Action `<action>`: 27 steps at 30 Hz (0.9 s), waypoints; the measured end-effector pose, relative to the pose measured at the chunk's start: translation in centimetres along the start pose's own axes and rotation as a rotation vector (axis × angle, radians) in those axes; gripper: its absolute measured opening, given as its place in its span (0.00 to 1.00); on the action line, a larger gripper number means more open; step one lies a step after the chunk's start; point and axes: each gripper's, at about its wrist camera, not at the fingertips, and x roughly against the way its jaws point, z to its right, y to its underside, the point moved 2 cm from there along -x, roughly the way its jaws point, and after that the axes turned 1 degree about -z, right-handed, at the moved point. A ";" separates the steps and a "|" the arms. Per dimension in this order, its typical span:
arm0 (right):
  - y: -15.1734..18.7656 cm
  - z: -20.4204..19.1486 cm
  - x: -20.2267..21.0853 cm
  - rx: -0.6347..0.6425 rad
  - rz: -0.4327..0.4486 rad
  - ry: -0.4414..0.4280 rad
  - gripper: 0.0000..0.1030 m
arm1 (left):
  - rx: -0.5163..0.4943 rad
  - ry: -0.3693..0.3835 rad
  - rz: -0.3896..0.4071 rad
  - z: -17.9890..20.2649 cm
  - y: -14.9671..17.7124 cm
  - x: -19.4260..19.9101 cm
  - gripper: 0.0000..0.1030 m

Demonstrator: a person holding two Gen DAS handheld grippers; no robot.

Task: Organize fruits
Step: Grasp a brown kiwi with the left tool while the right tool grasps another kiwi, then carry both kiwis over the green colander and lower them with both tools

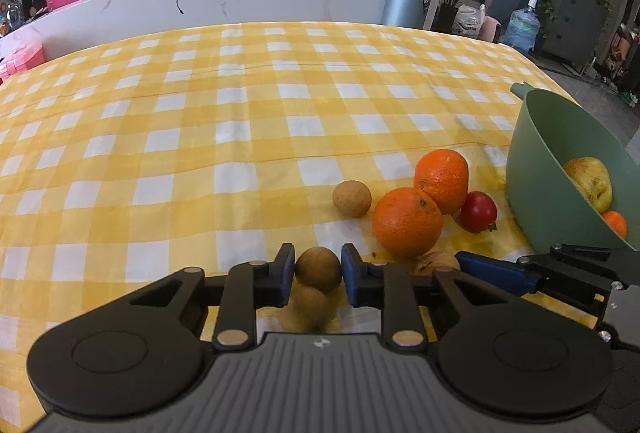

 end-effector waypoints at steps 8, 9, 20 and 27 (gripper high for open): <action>0.1 0.0 -0.1 0.003 0.000 -0.004 0.22 | 0.100 0.060 0.001 -1.3 -0.2 0.5 0.27; 0.1 -0.1 -0.1 0.002 0.002 -0.001 0.22 | 0.113 0.069 0.008 -1.4 -0.3 0.8 0.27; 0.2 0.0 1.2 -0.004 0.058 -0.002 0.22 | 0.120 0.097 0.095 -1.1 -0.9 2.9 0.27; 0.0 0.3 3.5 -0.028 0.132 -0.014 0.22 | 0.228 0.179 0.130 -1.6 -1.3 4.6 0.27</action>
